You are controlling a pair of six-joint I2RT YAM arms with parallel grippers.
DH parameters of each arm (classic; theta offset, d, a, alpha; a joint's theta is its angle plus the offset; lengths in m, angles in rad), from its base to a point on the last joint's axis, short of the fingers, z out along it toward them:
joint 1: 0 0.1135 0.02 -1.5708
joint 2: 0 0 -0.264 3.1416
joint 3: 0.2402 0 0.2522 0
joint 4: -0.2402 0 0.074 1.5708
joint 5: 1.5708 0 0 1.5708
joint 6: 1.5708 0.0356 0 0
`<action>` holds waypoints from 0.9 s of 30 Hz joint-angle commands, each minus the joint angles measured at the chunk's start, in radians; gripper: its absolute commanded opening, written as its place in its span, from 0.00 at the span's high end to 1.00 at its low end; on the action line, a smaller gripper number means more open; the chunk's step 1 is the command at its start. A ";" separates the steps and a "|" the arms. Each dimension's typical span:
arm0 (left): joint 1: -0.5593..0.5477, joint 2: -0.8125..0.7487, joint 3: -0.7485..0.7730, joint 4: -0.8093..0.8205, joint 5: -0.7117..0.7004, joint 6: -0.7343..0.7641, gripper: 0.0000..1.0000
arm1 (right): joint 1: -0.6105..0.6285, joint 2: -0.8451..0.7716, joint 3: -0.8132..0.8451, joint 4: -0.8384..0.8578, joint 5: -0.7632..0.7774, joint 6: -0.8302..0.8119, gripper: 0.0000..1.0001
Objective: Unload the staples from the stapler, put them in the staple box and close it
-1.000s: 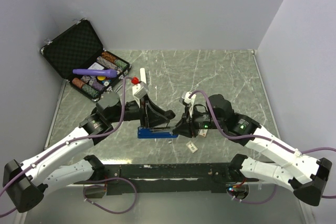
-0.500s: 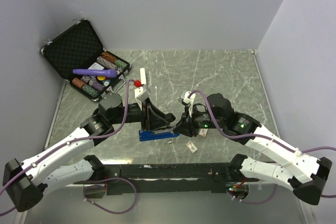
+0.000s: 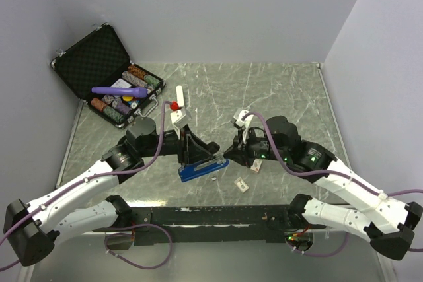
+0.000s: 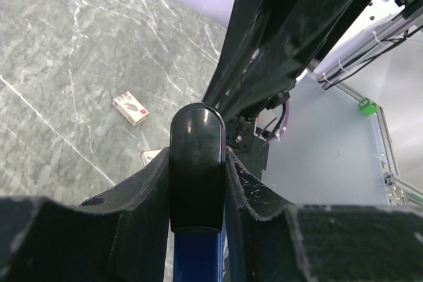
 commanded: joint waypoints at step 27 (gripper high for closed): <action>-0.009 0.011 0.053 0.071 -0.095 -0.056 0.99 | 0.001 0.067 0.036 0.149 0.031 0.035 1.00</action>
